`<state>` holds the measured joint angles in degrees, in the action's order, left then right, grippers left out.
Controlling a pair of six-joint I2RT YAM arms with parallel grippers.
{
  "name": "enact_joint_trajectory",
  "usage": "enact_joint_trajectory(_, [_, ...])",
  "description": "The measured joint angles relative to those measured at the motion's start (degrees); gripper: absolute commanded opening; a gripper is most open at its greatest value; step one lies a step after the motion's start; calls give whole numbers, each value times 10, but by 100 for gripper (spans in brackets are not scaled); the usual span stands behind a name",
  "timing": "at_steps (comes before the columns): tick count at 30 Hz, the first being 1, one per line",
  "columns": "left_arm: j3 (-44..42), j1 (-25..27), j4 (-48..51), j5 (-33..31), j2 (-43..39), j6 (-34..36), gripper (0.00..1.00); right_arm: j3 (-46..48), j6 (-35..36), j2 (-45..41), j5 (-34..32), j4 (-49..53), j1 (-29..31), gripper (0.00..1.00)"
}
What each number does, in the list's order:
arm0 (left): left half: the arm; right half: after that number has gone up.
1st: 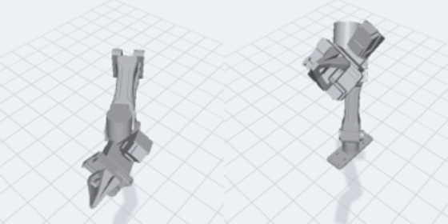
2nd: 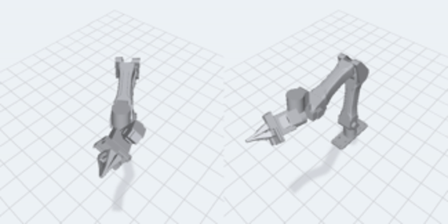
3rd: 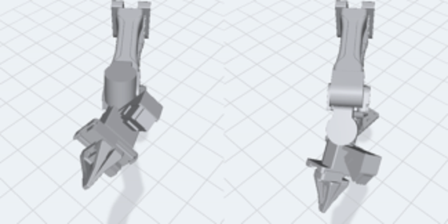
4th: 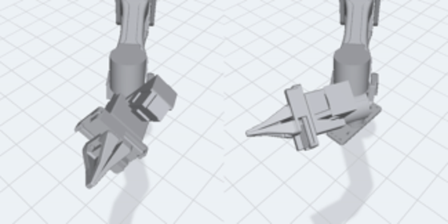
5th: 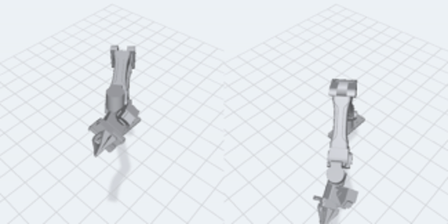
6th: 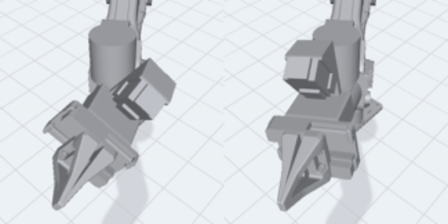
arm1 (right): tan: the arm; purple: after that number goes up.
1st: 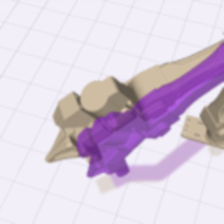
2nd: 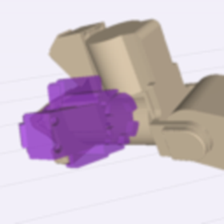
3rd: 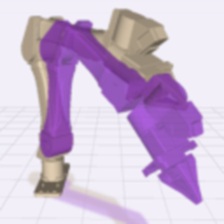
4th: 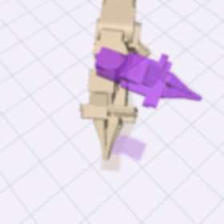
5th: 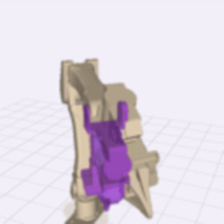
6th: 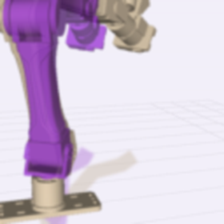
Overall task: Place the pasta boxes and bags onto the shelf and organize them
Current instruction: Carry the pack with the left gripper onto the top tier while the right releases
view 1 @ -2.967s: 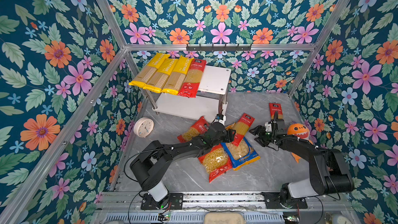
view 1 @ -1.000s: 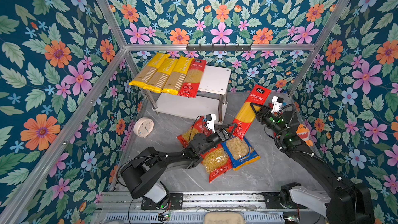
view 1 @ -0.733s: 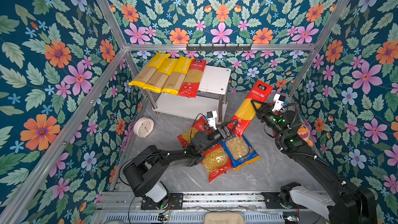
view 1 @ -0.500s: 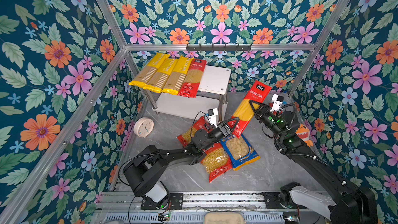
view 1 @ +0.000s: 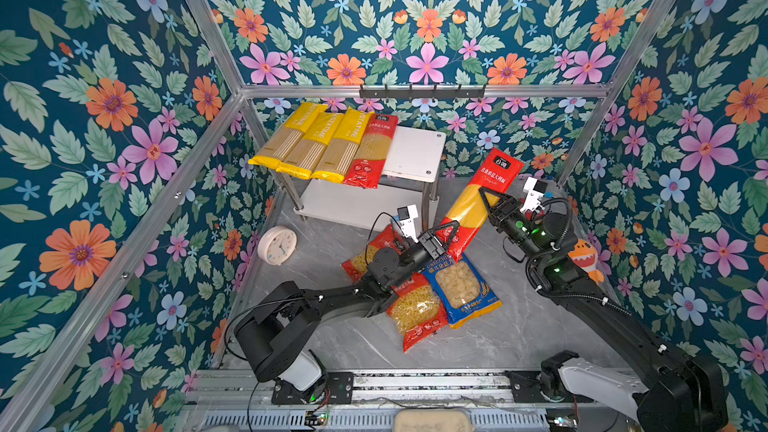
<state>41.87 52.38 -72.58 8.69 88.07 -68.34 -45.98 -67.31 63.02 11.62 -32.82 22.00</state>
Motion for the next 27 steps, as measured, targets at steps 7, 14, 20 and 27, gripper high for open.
enact_joint_trajectory(7, [-3,-1,19,-5,-26,12,6,-3,0,3,4,0,1,47])
enact_joint_trajectory(14, [-12,-18,78,-18,-73,29,0,-5,12,3,8,0,2,58])
enact_joint_trajectory(20, [-8,-54,146,-72,-124,47,0,-3,18,-1,8,0,2,62])
enact_joint_trajectory(27, [59,-115,252,-104,-155,56,0,6,20,-8,8,0,2,62])
